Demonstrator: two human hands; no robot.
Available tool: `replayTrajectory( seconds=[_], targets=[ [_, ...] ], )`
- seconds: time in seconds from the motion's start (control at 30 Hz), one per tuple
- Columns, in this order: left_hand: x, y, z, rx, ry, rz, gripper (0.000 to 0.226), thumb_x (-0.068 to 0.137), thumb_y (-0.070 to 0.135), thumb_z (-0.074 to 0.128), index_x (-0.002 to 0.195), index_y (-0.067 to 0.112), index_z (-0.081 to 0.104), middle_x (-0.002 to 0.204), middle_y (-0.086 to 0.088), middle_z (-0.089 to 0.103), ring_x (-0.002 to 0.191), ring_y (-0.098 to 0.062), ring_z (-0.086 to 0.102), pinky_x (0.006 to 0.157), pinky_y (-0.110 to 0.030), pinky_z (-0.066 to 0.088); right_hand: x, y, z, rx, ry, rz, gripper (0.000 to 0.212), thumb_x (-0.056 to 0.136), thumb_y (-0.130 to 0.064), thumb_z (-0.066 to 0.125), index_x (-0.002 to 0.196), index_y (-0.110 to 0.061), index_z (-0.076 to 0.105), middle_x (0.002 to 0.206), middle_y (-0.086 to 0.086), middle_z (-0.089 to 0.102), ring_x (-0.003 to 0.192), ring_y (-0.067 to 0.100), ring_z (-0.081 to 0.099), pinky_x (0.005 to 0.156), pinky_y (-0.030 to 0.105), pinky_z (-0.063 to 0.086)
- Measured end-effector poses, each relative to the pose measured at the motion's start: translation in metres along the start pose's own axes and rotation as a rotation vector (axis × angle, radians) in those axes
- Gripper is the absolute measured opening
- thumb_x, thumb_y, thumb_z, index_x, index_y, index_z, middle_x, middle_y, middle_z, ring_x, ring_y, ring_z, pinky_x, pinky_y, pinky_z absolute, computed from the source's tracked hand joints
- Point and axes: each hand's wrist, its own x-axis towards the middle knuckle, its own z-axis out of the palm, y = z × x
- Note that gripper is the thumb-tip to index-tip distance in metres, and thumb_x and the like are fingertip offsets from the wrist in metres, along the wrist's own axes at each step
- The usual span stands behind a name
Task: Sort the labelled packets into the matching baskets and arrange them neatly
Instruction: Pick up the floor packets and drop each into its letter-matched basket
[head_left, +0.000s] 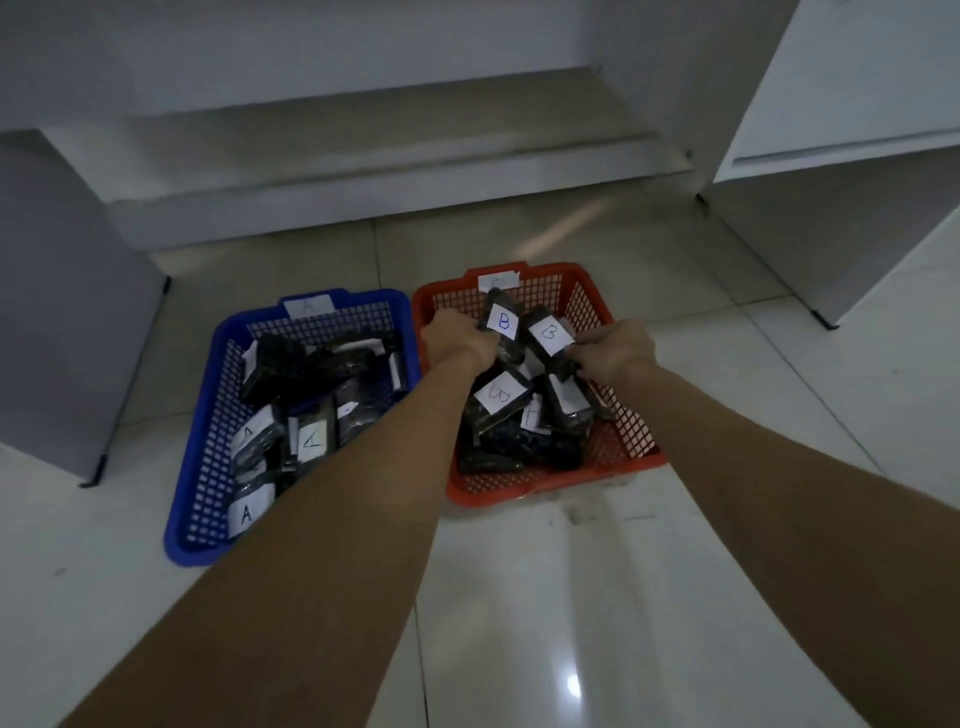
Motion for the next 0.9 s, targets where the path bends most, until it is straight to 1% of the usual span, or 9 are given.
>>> replayTrajectory(
  seconds=[0.07,0.2,0.3,0.4,0.5,0.57,0.67,0.8,0.9],
  targets=[
    [0.006,0.000,0.005,0.108,0.022,-0.029,0.028,0.078,0.021,0.080,0.096,0.004,0.067,0.095,-0.008,0.070,0.083,-0.022,0.070,0.060,-0.028,0.056,0.006,0.007,0.003,0.015,0.006,0.028,0.028,0.084,-0.026,0.078,0.106,-0.010,0.077,0.107,0.010,0.075,0.094,0.027,0.073,0.090,0.041,0.059],
    [0.000,0.000,0.011,0.226,0.102,0.026,0.036,0.077,0.023,0.081,0.102,0.002,0.066,0.099,-0.010,0.070,0.086,-0.023,0.069,0.071,-0.032,0.060,0.000,0.019,-0.001,0.004,0.000,-0.018,0.027,0.087,-0.016,0.075,0.114,-0.016,0.076,0.120,0.005,0.072,0.110,0.025,0.067,0.102,0.034,0.052],
    [-0.016,0.001,0.006,0.181,0.116,0.070,0.036,0.079,0.029,0.079,0.106,0.006,0.071,0.103,-0.009,0.071,0.091,-0.022,0.068,0.072,-0.024,0.055,-0.014,0.026,-0.012,0.069,0.010,-0.030,0.030,0.085,-0.016,0.077,0.115,-0.015,0.076,0.123,0.007,0.070,0.112,0.025,0.066,0.106,0.034,0.050],
    [-0.049,-0.006,0.000,0.109,0.116,0.119,0.024,0.085,0.029,0.074,0.103,0.014,0.077,0.110,-0.004,0.073,0.103,-0.020,0.066,0.081,-0.017,0.046,-0.042,0.033,-0.032,0.115,0.044,-0.033,0.023,0.083,-0.017,0.078,0.106,-0.016,0.078,0.109,0.005,0.075,0.105,0.020,0.069,0.103,0.030,0.051],
    [-0.101,-0.024,-0.005,0.045,0.095,0.174,0.014,0.084,0.026,0.074,0.095,0.020,0.079,0.104,-0.002,0.076,0.101,-0.019,0.067,0.095,-0.026,0.052,-0.087,0.048,-0.057,0.137,0.092,-0.033,0.007,0.079,-0.017,0.077,0.081,-0.023,0.079,0.085,0.001,0.077,0.088,0.017,0.073,0.090,0.031,0.058],
    [-0.139,-0.043,-0.003,-0.062,0.072,0.162,0.007,0.083,0.023,0.074,0.089,0.023,0.078,0.091,-0.002,0.076,0.090,-0.020,0.070,0.090,-0.035,0.056,-0.120,0.066,-0.072,0.125,0.080,-0.017,0.012,0.078,-0.016,0.075,0.070,-0.026,0.076,0.080,0.001,0.077,0.080,0.020,0.075,0.076,0.031,0.060],
    [-0.207,-0.074,0.002,-0.170,-0.015,0.120,0.012,0.083,0.015,0.074,0.086,0.026,0.074,0.084,-0.001,0.073,0.084,-0.023,0.070,0.085,-0.040,0.059,-0.171,0.105,-0.090,0.095,0.028,0.026,0.005,0.081,-0.013,0.075,0.078,-0.015,0.078,0.079,0.007,0.077,0.069,0.022,0.075,0.060,0.026,0.060],
    [-0.304,-0.112,0.016,-0.111,-0.194,0.073,0.014,0.081,0.014,0.076,0.092,0.022,0.074,0.074,0.011,0.069,0.074,-0.017,0.070,0.074,-0.023,0.056,-0.224,0.160,-0.103,0.055,0.018,0.110,0.005,0.075,-0.016,0.076,0.071,-0.018,0.079,0.075,-0.001,0.077,0.076,0.017,0.075,0.081,0.039,0.063],
    [-0.361,-0.135,0.030,-0.075,-0.335,-0.019,0.022,0.080,0.019,0.078,0.101,0.019,0.072,0.077,0.009,0.070,0.072,-0.006,0.065,0.063,-0.009,0.049,-0.270,0.185,-0.115,0.009,0.011,0.165,0.004,0.080,-0.017,0.077,0.078,-0.019,0.079,0.083,-0.001,0.077,0.087,0.015,0.072,0.090,0.027,0.056]
  ],
)
